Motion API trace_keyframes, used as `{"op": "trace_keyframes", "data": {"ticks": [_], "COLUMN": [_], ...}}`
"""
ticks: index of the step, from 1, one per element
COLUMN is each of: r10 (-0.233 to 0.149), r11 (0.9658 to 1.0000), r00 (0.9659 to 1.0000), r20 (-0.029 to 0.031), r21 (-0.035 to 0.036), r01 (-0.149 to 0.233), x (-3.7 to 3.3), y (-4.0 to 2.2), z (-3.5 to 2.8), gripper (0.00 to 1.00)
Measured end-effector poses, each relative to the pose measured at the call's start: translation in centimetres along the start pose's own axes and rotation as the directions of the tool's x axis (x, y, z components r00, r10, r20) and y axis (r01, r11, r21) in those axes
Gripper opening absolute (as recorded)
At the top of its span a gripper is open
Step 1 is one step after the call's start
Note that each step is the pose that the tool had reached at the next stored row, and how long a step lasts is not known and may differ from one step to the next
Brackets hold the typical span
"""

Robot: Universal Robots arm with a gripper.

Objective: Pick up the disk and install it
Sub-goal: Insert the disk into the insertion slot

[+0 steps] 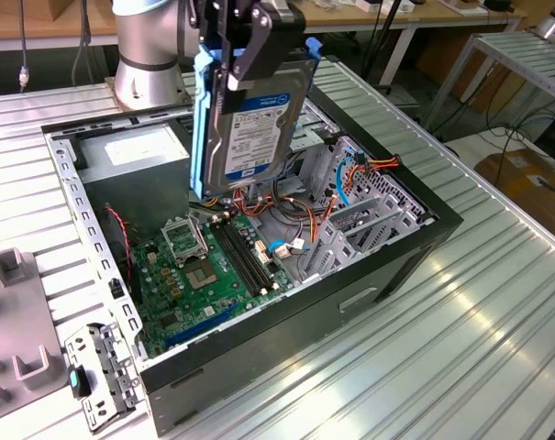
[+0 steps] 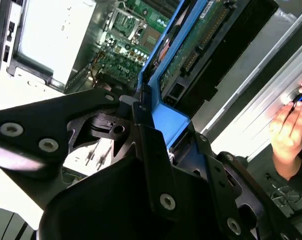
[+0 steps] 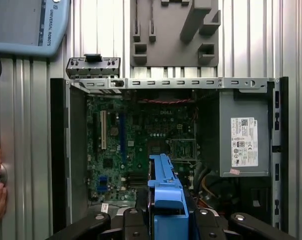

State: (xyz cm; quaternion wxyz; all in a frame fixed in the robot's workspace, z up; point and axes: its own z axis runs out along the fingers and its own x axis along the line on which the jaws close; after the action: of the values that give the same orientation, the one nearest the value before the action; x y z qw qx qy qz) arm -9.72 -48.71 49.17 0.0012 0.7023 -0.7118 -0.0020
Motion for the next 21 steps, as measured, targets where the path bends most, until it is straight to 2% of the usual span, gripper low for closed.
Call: {"op": "trace_keyframes", "data": {"ticks": [1,10,14,18,21], "r10": [0.0,0.0,0.0,0.0,0.0], "r11": [1.0,1.0,1.0,1.0,1.0], "r00": [1.0,1.0,1.0,1.0,1.0], "r20": [-0.0001,-0.0001,-0.0001,-0.0001,0.0], "r21": [-0.0001,-0.0006,-0.0006,-0.0006,-0.0006], "r01": [0.0,0.0,0.0,0.0,0.0], "x": [0.01,0.02,0.03,0.03,0.02], "y": [-0.65,-4.7,-7.1,-8.32,-8.47], "z": [0.0,0.01,0.01,0.01,0.01], "gripper": [0.37,0.37,0.37,0.37,0.37]}}
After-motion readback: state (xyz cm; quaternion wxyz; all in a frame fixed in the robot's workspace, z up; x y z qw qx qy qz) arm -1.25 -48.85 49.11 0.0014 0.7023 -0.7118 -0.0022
